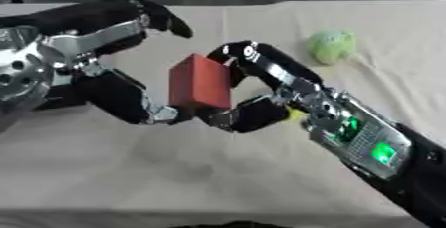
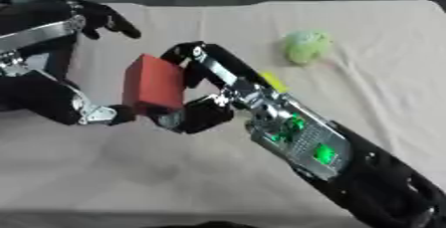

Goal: Pick up the objects with one hand, pass them to the other hand, and then place them into the box on the other side of the table.

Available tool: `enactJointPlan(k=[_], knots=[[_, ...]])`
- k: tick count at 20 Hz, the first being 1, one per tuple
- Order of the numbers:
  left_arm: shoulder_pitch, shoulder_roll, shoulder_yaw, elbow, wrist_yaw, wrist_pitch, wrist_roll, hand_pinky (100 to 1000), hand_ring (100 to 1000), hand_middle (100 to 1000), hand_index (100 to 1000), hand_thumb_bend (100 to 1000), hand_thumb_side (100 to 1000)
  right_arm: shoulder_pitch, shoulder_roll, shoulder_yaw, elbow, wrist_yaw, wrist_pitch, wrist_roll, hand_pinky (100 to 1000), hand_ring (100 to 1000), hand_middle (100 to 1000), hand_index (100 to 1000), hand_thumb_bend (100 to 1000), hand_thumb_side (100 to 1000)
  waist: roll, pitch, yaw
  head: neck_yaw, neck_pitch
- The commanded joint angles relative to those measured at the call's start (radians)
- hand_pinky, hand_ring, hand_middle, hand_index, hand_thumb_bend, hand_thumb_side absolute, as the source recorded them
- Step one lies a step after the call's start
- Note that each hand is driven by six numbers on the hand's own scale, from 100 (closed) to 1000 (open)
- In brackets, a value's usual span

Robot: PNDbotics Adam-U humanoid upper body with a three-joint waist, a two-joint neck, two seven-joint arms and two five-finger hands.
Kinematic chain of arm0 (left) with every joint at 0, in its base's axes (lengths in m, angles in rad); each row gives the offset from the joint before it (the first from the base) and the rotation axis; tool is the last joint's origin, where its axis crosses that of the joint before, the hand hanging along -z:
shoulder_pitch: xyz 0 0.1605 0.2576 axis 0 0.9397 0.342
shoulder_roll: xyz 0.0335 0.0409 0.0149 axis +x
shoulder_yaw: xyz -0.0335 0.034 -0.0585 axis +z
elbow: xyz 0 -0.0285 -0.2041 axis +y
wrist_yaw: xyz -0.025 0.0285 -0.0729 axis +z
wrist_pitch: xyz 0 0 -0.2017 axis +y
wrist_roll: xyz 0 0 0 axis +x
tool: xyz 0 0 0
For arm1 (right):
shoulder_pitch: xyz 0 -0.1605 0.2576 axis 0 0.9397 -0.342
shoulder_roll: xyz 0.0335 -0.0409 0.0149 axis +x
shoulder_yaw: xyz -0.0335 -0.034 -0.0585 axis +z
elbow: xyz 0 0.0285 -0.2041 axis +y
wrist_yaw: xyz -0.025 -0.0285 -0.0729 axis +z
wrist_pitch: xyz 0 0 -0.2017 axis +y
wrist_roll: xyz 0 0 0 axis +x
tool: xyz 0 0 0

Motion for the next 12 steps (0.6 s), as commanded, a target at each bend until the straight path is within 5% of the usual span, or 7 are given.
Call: enactJointPlan(k=[1,12], knots=[[-0.016,0.003,0.003,-0.012,-0.009,0.022,-0.022,854,916,832,880,565,385,-0.021,0.001,-0.006,-0.020,0.018,-0.013,0.022,649,574,461,500,145,100,0.006,-0.040,0.000,0.004,-0.005],[-0.010,-0.007,-0.014,-0.012,-0.041,0.041,-0.049,830,895,803,843,491,312,-0.022,0.004,-0.005,-0.020,0.010,-0.005,0.001,647,575,460,499,141,100,0.003,-0.037,0.000,0.007,-0.001]])
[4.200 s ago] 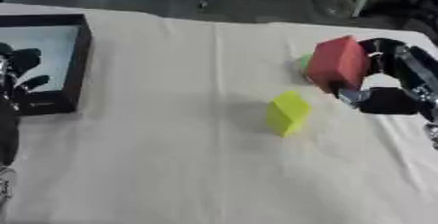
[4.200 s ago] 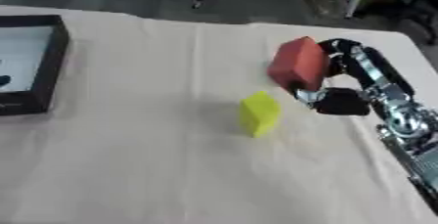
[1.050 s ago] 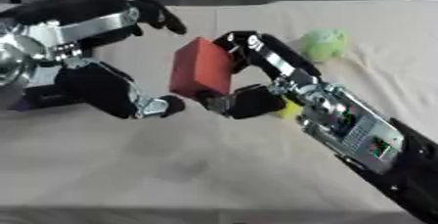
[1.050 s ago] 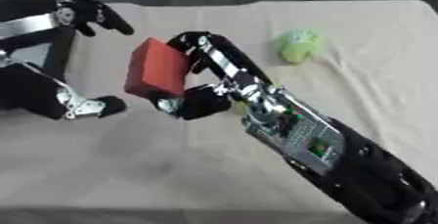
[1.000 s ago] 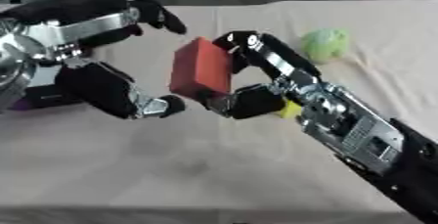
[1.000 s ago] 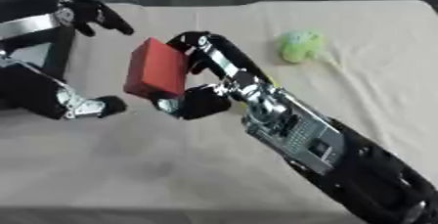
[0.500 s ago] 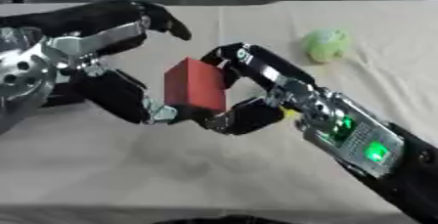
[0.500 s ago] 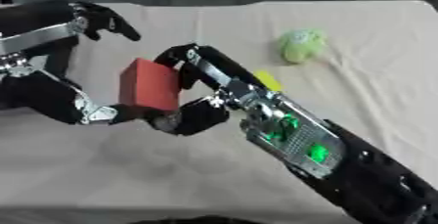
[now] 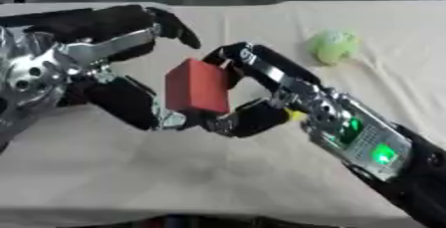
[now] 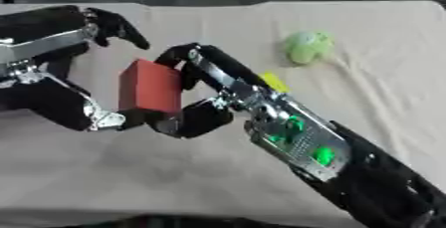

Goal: Pick up the objects with one hand, pass them to the other hand, and then place them into the box on the other side of the table.

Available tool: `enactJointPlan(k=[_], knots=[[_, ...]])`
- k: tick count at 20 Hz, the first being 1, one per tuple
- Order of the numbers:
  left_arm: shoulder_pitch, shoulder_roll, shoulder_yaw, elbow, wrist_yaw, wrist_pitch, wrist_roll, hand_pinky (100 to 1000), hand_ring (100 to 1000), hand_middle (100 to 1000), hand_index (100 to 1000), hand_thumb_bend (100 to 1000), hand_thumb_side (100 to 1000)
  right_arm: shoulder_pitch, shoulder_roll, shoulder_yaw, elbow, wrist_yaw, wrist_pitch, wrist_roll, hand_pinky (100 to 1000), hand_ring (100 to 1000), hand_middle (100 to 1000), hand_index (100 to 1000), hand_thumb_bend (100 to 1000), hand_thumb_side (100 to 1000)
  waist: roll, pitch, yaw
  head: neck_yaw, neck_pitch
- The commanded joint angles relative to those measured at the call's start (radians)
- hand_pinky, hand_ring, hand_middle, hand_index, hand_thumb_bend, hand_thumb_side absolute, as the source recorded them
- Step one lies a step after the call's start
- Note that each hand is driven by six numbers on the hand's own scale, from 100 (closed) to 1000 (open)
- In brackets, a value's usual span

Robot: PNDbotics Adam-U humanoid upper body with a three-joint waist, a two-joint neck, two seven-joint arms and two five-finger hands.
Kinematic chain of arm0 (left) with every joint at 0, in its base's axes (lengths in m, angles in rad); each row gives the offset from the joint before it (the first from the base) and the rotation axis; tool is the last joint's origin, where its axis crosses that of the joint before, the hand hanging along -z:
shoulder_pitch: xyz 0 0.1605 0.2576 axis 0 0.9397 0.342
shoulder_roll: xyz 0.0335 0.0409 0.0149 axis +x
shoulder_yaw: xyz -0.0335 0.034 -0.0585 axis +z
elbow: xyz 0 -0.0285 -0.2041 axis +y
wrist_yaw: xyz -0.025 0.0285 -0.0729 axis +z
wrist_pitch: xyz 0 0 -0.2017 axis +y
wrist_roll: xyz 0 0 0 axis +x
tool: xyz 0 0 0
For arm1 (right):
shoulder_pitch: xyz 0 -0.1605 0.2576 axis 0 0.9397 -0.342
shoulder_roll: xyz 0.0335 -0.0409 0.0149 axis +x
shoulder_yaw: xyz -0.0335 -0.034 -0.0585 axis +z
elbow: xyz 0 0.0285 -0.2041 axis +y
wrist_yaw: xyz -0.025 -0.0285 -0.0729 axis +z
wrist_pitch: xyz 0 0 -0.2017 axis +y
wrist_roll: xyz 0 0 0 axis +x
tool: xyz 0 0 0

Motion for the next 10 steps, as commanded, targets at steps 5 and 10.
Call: enactJointPlan(k=[5,10], knots=[[-0.010,0.004,-0.003,-0.012,-0.026,0.050,-0.046,818,883,777,825,482,231,-0.005,-0.013,-0.007,-0.020,-0.013,-0.015,-0.016,645,573,459,497,142,100,0.003,-0.036,0.000,0.004,-0.001],[-0.007,-0.002,-0.003,-0.012,-0.052,0.064,-0.038,804,869,759,807,451,192,0.002,-0.017,-0.007,-0.020,-0.024,-0.023,-0.022,644,572,457,496,142,100,0.002,-0.035,-0.001,0.005,-0.003]])
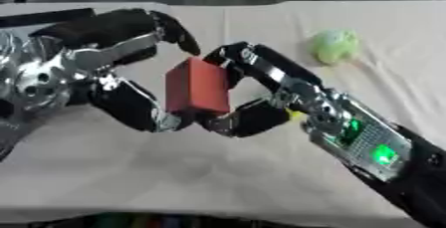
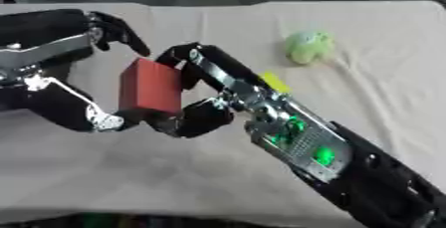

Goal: Pick up the objects with one hand, pass them to the other hand, and then place them into the box on the other side of the table.

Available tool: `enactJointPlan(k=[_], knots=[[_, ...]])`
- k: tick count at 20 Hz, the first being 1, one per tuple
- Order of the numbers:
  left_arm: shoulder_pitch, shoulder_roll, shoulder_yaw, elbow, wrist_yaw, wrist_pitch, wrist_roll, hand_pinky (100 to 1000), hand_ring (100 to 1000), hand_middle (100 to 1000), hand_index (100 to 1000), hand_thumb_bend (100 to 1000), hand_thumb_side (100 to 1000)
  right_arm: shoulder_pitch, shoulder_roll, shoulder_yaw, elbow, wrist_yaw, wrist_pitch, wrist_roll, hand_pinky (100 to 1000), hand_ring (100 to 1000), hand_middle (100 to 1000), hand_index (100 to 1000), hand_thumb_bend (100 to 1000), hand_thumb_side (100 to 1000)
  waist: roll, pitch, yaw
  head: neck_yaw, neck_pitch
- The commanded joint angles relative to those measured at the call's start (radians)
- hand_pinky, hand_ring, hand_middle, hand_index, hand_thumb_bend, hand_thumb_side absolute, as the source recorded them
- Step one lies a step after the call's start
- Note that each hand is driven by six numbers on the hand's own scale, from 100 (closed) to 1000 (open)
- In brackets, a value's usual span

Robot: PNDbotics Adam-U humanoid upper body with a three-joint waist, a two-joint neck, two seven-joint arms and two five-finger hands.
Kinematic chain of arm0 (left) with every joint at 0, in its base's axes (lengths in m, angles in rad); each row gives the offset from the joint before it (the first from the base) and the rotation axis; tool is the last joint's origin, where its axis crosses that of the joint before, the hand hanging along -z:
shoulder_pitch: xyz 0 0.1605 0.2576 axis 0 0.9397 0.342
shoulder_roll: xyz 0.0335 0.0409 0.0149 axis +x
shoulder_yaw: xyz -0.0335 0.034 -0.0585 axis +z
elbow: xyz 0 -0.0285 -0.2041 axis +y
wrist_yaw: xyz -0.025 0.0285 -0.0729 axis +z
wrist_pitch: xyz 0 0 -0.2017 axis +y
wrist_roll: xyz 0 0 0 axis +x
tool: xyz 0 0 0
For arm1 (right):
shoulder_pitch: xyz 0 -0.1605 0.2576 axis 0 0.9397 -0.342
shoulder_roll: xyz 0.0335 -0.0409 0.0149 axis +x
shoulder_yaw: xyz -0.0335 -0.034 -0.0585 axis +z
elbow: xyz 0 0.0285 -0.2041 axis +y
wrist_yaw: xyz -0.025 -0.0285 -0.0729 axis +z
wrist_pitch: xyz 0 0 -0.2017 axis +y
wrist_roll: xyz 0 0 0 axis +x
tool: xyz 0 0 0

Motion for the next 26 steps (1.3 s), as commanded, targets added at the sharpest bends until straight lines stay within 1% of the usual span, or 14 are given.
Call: enactJointPlan(k=[1,5,8,12,17,19,21,23,26], knots=[[-0.011,0.005,0.009,-0.012,-0.019,0.061,-0.039,804,868,755,802,449,184,-0.008,-0.015,-0.007,-0.020,-0.011,-0.005,-0.005,644,572,457,496,142,100,0.002,-0.034,0.000,0.005,-0.003],[-0.012,0.000,0.006,-0.012,-0.019,0.071,-0.022,796,858,742,792,428,195,-0.007,-0.015,-0.008,-0.020,-0.016,-0.007,-0.010,644,572,457,496,142,100,0.002,-0.034,-0.001,0.006,-0.003],[-0.012,-0.004,0.003,-0.012,-0.013,0.078,-0.009,788,840,730,780,423,226,-0.006,-0.014,-0.008,-0.020,-0.019,-0.008,-0.012,643,571,457,495,142,100,0.002,-0.033,-0.001,0.006,-0.001],[-0.013,-0.007,-0.003,-0.012,-0.007,0.085,-0.006,783,783,716,759,420,243,-0.004,-0.013,-0.009,-0.020,-0.022,-0.009,-0.016,643,571,456,495,143,100,0.002,-0.033,-0.001,0.007,0.000],[-0.012,-0.010,-0.009,-0.012,0.004,0.095,-0.013,783,776,713,754,413,280,-0.003,-0.013,-0.010,-0.020,-0.023,-0.012,-0.017,642,571,456,494,144,100,0.003,-0.032,-0.002,0.007,0.003],[-0.014,-0.011,-0.010,-0.012,0.007,0.099,-0.017,777,769,704,740,404,267,-0.003,-0.013,-0.010,-0.020,-0.023,-0.013,-0.018,642,570,456,494,144,100,0.003,-0.032,-0.002,0.007,0.003],[-0.013,-0.012,-0.011,-0.012,0.006,0.104,-0.018,769,756,684,717,379,231,-0.003,-0.013,-0.010,-0.020,-0.024,-0.013,-0.018,642,571,456,494,142,100,0.003,-0.032,-0.003,0.007,0.004],[-0.012,-0.013,-0.012,-0.012,0.004,0.107,-0.016,755,731,646,661,330,153,-0.002,-0.014,-0.009,-0.020,-0.025,-0.013,-0.017,642,571,457,495,139,100,0.003,-0.032,-0.004,0.007,0.003],[-0.013,-0.014,-0.013,-0.012,-0.001,0.109,-0.012,732,700,609,603,264,155,-0.002,-0.015,-0.009,-0.020,-0.025,-0.015,-0.015,643,571,458,496,140,100,0.003,-0.032,-0.005,0.008,0.003]])
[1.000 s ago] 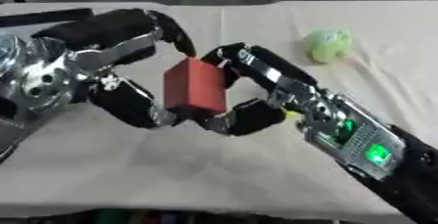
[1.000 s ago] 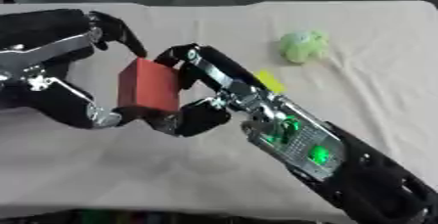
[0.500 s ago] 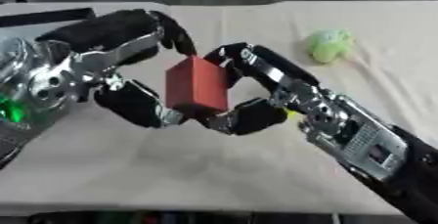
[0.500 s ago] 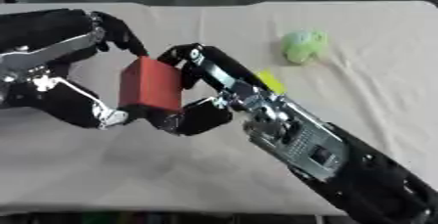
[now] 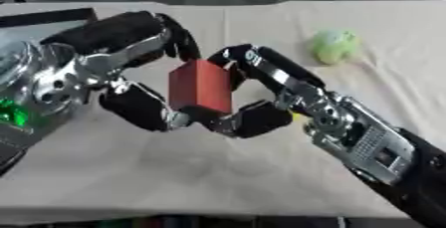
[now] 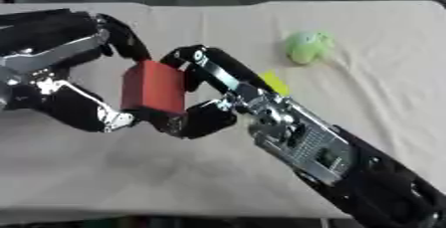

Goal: Pick up the objects with one hand, pass them to the other hand, and then place them into the box on the other side of the table.

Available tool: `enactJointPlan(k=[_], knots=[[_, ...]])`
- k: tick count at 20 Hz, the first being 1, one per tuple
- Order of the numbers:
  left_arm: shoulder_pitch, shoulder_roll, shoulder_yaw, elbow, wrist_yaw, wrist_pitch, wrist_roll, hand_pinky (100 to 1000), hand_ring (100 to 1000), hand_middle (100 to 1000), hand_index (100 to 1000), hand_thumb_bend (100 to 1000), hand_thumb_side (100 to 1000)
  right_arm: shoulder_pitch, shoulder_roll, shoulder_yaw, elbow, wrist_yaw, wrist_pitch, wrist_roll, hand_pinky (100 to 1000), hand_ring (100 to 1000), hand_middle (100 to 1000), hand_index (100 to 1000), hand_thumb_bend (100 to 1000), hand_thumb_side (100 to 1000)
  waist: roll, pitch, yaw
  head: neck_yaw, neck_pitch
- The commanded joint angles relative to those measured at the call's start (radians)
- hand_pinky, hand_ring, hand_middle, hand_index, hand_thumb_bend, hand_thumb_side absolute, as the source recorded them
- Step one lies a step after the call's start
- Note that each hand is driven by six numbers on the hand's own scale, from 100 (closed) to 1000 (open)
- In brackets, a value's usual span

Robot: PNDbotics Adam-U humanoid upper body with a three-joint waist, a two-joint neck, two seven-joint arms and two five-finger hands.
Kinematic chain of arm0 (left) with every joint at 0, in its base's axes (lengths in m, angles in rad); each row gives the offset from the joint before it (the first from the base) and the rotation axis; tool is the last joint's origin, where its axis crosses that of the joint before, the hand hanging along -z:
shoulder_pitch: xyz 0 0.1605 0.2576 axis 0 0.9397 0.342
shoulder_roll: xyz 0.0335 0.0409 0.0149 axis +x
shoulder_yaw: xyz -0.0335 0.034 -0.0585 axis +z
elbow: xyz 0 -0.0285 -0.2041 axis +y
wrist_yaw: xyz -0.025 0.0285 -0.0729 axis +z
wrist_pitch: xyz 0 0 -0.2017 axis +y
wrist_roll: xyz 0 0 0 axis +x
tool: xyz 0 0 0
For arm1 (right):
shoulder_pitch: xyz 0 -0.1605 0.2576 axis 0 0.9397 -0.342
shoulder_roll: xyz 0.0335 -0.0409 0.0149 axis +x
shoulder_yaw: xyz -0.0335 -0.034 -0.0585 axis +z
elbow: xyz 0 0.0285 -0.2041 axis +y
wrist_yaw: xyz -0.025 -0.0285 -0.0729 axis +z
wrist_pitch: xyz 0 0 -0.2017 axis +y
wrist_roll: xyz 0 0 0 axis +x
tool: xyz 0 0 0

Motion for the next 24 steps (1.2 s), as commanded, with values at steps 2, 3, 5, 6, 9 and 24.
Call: enactJointPlan(k=[2,3,5,6,9,24], knots=[[-0.018,0.005,0.004,-0.010,-0.006,0.067,-0.053,729,691,595,576,218,164,-0.011,-0.014,-0.008,-0.021,-0.004,-0.007,0.001,643,572,458,497,140,100,0.003,-0.033,-0.001,0.005,0.001],[-0.018,0.004,0.004,-0.010,-0.006,0.069,-0.051,727,685,585,551,199,167,-0.011,-0.015,-0.008,-0.021,-0.004,-0.008,0.002,643,572,459,497,140,100,0.003,-0.033,-0.002,0.005,0.000],[-0.018,0.004,0.003,-0.010,-0.006,0.070,-0.048,721,675,570,520,177,175,-0.010,-0.016,-0.008,-0.021,-0.002,-0.011,0.003,643,573,460,499,140,100,0.003,-0.033,-0.003,0.006,0.000],[-0.018,0.004,0.002,-0.010,-0.007,0.069,-0.047,719,671,565,513,173,177,-0.009,-0.016,-0.008,-0.021,-0.002,-0.012,0.004,643,573,461,500,141,100,0.003,-0.033,-0.003,0.006,0.001],[-0.018,0.004,0.001,-0.010,-0.012,0.066,-0.046,712,657,545,474,161,184,-0.008,-0.017,-0.008,-0.021,-0.002,-0.012,0.010,644,580,473,515,174,100,0.002,-0.034,-0.004,0.007,0.001],[-0.009,0.019,0.008,-0.010,-0.055,0.021,-0.056,696,584,454,398,232,188,-0.003,-0.023,-0.004,-0.021,0.060,0.022,0.135,750,825,759,813,491,421,0.000,-0.037,-0.006,0.012,-0.004]])
